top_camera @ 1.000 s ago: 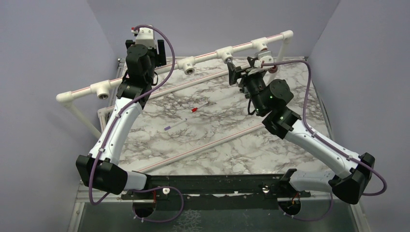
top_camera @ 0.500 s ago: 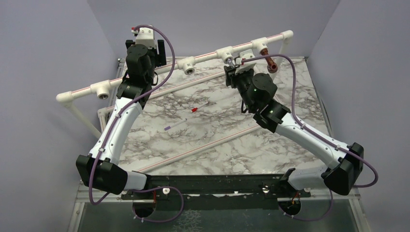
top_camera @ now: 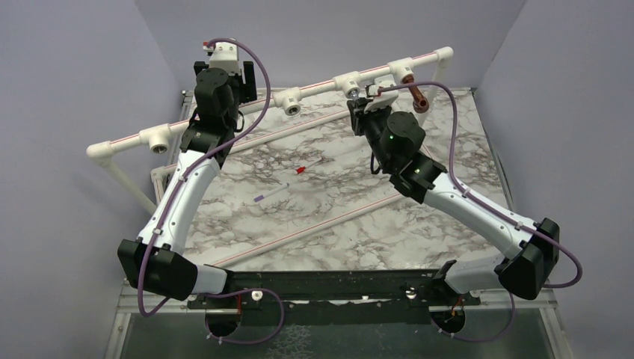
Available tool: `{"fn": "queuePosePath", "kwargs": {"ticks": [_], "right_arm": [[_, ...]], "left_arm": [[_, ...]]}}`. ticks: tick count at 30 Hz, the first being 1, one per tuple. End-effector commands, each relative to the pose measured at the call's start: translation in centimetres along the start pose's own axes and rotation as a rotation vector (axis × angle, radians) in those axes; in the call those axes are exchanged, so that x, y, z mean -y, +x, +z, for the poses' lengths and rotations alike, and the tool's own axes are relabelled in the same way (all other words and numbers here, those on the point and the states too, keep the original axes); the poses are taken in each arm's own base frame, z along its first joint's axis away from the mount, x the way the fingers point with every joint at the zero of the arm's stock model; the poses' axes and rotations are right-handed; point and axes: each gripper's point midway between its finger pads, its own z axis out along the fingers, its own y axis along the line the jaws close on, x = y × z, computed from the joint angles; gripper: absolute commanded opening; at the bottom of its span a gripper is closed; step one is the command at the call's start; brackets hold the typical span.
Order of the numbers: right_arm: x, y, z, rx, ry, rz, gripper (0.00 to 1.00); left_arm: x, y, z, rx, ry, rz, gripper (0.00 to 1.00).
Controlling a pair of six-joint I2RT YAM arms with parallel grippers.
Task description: Install the water faucets
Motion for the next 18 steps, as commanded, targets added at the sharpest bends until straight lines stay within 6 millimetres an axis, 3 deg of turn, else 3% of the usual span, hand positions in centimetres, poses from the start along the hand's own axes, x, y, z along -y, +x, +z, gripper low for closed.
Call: {"fn": "queuePosePath", "kwargs": {"ticks": [1,9,18], "right_arm": [[-0.6,-3.1,-0.8,0.088,-0.025,0.265,0.01],[-1.3,-5.9,-1.8,0.158,-0.073,0.616,0.01],[-1.1,-6.8,-2.2,0.201,-0.115,1.115,0.01]], "left_arm": [[-0.2,4.0,0.3,-0.130,-0.001,0.043,0.77],[-0.1,4.1,0.4,-0.132,0.002,0.042,0.77],[-0.1,3.9,0.3,-0.128,0.005,0.039,0.77]]}}
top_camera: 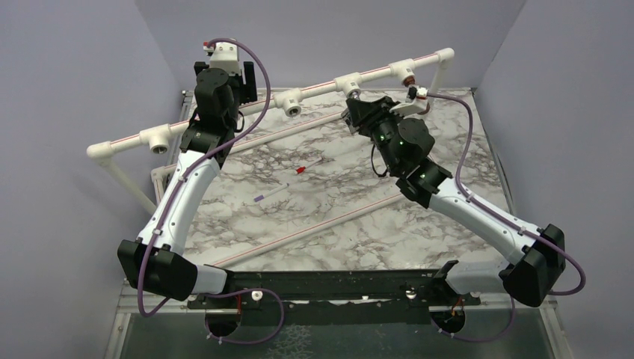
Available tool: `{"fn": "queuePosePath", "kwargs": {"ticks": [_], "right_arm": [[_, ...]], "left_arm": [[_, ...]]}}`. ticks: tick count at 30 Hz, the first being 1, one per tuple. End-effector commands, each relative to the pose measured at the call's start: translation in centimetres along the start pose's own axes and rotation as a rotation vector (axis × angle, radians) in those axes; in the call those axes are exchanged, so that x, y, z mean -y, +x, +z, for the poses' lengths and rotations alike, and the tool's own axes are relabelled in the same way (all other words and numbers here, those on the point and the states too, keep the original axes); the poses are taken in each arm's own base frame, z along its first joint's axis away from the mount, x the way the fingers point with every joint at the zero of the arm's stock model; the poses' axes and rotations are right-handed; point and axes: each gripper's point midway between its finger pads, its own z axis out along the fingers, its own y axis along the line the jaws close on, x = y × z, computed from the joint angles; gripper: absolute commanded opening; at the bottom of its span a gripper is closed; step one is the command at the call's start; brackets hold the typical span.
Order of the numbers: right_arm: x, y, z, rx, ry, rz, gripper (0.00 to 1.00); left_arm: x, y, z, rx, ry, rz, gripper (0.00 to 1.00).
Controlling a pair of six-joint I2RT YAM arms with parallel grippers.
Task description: Install the water faucets
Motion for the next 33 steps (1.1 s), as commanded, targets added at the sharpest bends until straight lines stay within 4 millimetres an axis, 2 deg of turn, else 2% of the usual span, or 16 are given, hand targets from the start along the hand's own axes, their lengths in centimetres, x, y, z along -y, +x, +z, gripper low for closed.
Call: {"fn": "queuePosePath", "kwargs": {"ticks": [1,5,13,18,23,24,27,33], "right_arm": [[-4.4,-4.5,-1.6,0.107,-0.156,0.442,0.00],[-3.9,-4.4,-1.9,0.121,-0.163,0.706,0.00],[-2.4,-5.4,-3.4,0.165,-0.165,1.075,0.01],[-1.8,-5.1,-3.6,0.143,-0.138,1.228,0.00],[-1.6,-4.8,-3.4,0.143,-0.117,1.208,0.00],[-1.5,-4.7,-3.4,0.138,-0.106,1.194,0.02],[-1.1,-4.0,-3.2,0.126,-0.067,1.159,0.24],[-0.5,-2.8,-3.4,0.098,-0.030,1.088,0.54]], "left_arm": [[-0.1,3.8,0.3,-0.123,0.002,0.037,0.77],[-0.1,3.8,0.3,-0.123,0.003,0.037,0.77],[-0.5,3.7,0.3,-0.120,-0.006,0.036,0.77],[-0.6,3.8,0.4,-0.123,-0.008,0.034,0.77],[-0.7,3.9,0.4,-0.126,-0.015,0.037,0.77],[-0.7,3.9,0.4,-0.126,-0.014,0.037,0.77],[-0.8,3.9,0.4,-0.128,-0.016,0.037,0.77],[-0.8,4.0,0.5,-0.128,-0.019,0.038,0.77]]}}
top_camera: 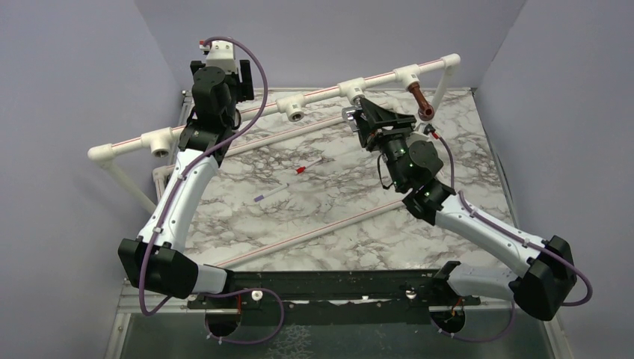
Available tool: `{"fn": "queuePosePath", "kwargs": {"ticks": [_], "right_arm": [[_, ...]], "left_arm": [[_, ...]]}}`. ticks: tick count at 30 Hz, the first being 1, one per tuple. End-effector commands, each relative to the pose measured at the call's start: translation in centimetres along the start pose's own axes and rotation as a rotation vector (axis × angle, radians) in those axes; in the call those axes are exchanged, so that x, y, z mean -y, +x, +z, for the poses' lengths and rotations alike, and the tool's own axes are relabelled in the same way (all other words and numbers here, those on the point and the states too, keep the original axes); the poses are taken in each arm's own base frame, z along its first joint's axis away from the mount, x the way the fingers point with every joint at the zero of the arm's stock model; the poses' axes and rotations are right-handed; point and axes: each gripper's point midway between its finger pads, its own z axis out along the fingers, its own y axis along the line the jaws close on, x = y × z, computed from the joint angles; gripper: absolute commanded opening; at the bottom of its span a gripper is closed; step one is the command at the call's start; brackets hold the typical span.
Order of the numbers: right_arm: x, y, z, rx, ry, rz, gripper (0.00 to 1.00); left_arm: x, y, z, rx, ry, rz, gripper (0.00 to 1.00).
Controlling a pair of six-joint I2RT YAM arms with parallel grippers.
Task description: Install the water faucets
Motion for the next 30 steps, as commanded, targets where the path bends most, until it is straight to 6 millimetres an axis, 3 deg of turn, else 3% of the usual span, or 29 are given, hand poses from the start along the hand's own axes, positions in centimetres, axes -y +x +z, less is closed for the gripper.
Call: {"fn": "queuePosePath", "kwargs": {"ticks": [1,6,11,17,21,30], "right_arm": [[-1.2,-0.6,-0.7,0.025,0.003,-0.019,0.57],[-0.4,-0.6,-1.2,0.009,0.059,-0.113,0.69],[-0.1,-1.6,-2.4,0.022,0.090,-0.281,0.73],[-2.1,-3.5,-5.0,0.042,0.002,-0.577,0.75],[-3.3,-3.8,-6.9,0.008,-0.103,-0.824,0.75],[-4.0,-3.6,-8.0,-0.121,-0.147,-1.387,0.76]], "left_arm": [[-0.1,4.0,0.2,-0.130,-0.001,0.041,0.77],[-0.1,4.2,0.3,-0.134,-0.001,0.043,0.77],[-0.3,4.1,0.2,-0.134,-0.006,0.044,0.77],[0.1,4.3,0.4,-0.141,0.006,0.039,0.77],[0.0,4.6,0.5,-0.146,0.002,0.046,0.77],[-0.1,4.4,0.3,-0.143,0.001,0.047,0.77]]}}
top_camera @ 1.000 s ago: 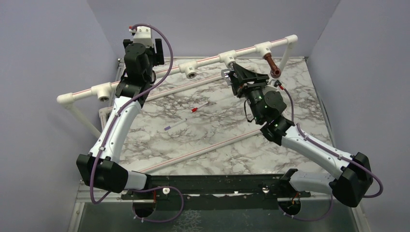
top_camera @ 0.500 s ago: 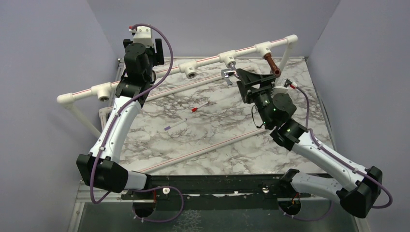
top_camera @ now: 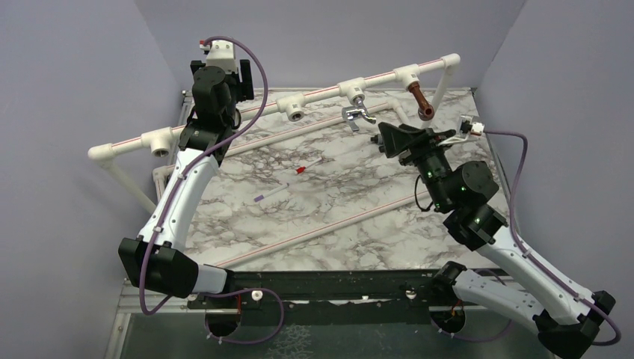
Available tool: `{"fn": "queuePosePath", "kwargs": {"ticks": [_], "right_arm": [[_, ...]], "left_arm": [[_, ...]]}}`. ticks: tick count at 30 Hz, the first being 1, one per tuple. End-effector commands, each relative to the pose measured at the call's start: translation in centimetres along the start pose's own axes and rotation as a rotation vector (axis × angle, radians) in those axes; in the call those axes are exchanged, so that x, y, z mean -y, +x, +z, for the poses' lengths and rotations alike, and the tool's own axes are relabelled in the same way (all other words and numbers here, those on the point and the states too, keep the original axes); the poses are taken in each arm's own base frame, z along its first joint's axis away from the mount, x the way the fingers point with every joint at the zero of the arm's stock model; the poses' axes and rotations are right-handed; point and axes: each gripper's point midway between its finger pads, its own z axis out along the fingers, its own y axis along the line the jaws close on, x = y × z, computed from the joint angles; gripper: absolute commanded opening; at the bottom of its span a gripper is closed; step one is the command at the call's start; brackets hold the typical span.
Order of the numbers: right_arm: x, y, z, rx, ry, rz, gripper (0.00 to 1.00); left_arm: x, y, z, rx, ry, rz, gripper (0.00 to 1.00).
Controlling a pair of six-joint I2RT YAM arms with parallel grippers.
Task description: Install the water faucets
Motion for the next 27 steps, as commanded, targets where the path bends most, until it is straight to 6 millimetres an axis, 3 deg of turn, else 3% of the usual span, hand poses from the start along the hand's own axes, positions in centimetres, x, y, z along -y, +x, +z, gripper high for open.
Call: {"fn": "queuePosePath", "kwargs": {"ticks": [1,8,15,19,27], "right_arm": [[-0.3,-0.2,-0.6,-0.058,-0.085,-0.389,0.76],[-0.7,-0.6,-0.9,-0.049,-0.218,-0.825,0.82],[-0.4,2.3,-0.9,-0.109,-0.435,-1.338,0.83],[-0.8,3.2,-0.4,-0.087,-0.523,-1.514,0.82],[-1.4,1.9,2.0,0.069,-0.489,-1.810,0.81]], "left_arm": [[0.1,4.4,0.2,-0.141,0.004,0.046,0.77],[0.3,4.5,0.2,-0.143,0.016,0.040,0.77],[0.3,4.4,0.2,-0.141,0.017,0.035,0.77],[0.5,4.4,0.2,-0.141,0.023,0.029,0.77],[0.8,3.9,0.0,-0.126,0.040,0.012,0.77]]}}
